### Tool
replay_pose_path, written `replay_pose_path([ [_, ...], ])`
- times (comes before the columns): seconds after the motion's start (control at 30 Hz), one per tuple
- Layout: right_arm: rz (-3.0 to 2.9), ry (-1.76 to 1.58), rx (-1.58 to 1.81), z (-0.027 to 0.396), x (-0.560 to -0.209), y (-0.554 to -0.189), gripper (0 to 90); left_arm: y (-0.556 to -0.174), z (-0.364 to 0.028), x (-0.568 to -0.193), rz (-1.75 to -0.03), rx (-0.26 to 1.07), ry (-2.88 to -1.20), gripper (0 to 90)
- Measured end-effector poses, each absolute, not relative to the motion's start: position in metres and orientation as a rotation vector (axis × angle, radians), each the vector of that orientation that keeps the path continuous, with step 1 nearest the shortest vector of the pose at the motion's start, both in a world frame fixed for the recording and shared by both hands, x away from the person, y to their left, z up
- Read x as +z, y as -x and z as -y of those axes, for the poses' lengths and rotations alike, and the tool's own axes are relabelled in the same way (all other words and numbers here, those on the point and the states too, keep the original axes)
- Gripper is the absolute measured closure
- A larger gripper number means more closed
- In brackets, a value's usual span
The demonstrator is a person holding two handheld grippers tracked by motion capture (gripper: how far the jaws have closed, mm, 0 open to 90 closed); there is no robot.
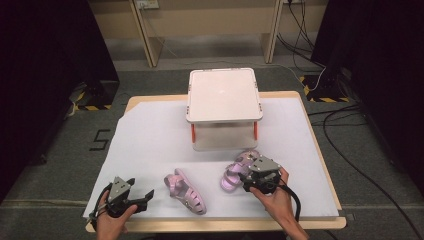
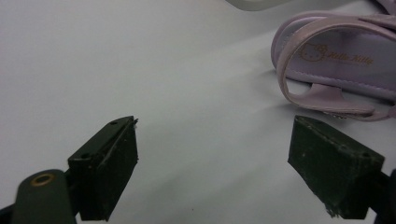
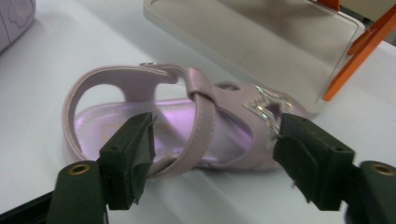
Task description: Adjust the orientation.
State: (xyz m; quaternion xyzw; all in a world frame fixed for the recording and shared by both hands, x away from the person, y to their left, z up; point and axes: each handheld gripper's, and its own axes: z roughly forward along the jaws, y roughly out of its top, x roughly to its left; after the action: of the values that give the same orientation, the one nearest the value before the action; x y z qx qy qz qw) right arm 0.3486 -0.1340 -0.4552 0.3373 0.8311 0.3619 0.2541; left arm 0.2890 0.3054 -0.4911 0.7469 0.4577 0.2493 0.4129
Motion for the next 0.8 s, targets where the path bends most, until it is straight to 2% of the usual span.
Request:
replay_pose_path([
  [0.07, -2.253, -0.880, 0.933, 0.139, -0.452, -0.347, 34.4, -0.289, -0.305, -0.491, -1.151, 0.626, -1.878, 15.1],
  [0.33, -2.229, -0.910, 0.956, 0.160, -0.450, -0.346, 34.6, -0.289, -0.304, -0.491, -1.148, 0.630, -1.887, 15.3],
  [0.8, -2.275, -0.823, 0.979, 0.141, -0.451, -0.351, 39.8, -0.288, -0.304, -0.492, -1.137, 0.628, -1.896, 15.5],
])
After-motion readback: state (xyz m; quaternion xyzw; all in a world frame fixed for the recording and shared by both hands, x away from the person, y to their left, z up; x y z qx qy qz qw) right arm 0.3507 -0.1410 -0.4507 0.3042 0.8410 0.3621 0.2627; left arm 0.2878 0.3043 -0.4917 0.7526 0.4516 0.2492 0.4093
